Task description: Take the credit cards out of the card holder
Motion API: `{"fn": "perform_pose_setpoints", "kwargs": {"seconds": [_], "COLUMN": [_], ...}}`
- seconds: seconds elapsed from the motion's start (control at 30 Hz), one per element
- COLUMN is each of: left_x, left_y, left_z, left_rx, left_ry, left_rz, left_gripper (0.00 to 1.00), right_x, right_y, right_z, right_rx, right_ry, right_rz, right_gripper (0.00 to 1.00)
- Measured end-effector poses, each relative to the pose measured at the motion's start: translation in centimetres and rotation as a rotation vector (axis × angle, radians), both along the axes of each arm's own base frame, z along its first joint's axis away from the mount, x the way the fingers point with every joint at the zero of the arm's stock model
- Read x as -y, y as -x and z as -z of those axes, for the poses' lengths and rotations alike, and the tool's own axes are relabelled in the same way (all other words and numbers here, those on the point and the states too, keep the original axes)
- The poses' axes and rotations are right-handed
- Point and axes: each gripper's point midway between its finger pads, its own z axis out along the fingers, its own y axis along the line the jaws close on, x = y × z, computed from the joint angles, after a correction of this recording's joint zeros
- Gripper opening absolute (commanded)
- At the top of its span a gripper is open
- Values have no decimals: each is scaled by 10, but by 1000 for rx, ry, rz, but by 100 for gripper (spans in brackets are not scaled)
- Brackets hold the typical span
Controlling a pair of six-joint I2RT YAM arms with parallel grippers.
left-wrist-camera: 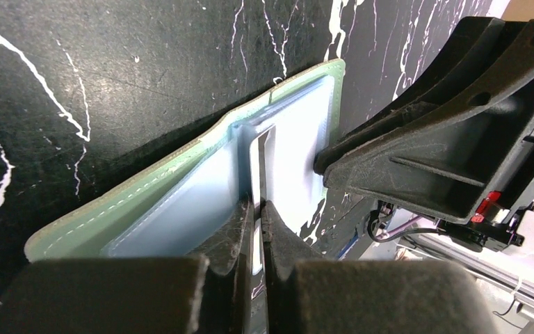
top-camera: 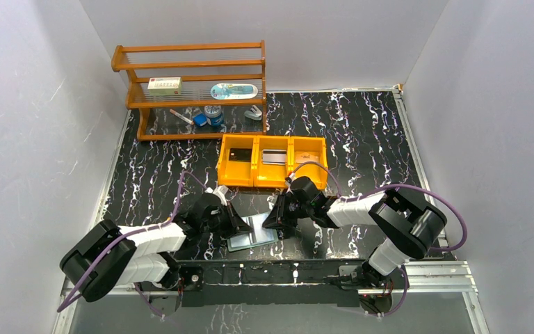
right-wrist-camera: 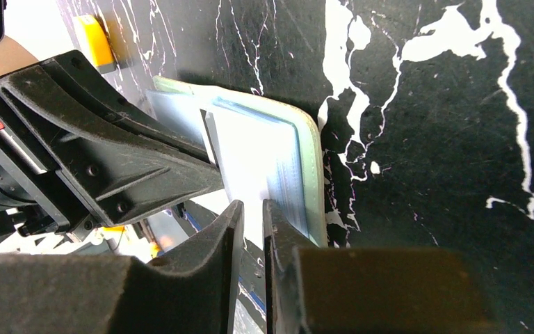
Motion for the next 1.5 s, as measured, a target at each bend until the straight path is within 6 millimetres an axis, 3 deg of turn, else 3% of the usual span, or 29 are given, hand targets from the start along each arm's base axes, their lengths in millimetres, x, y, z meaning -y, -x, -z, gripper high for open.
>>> {"fn": "perform_pose_setpoints", "kwargs": {"seconds": [0.47, 0.97, 1.1, 1.17, 1.23, 1.33, 1.5], "left_x": [-8, -15, -14, -14, -14, -13, -10], "left_y": [-2, -3, -4, -4, -4, -3, -2], "left_z": [-21, -15, -16, -16, -17, -18, -15], "left_rx": [83, 83, 88, 89, 91, 88, 75], "left_ry": [-29, -119, -122, -125, -124, -118, -114], "left_rz": [6, 32, 37, 39, 43, 50, 63], "left_gripper": [0, 0, 0, 0, 5, 17, 22], "right_x": [2, 13, 0, -7, -9, -9, -9], "right_y": [-1, 1, -4, -1, 4, 4, 3], "right_z": [-1, -7, -23, -15, -4, -3, -1], "right_rx": [22, 70, 110, 97, 54, 39, 25], "right_ry": [17, 86, 60, 67, 87, 85, 69], "right_rz": [23, -14, -58, -86, -84, -64, -35], "right_gripper": [29, 33, 37, 38, 36, 34, 34]}}
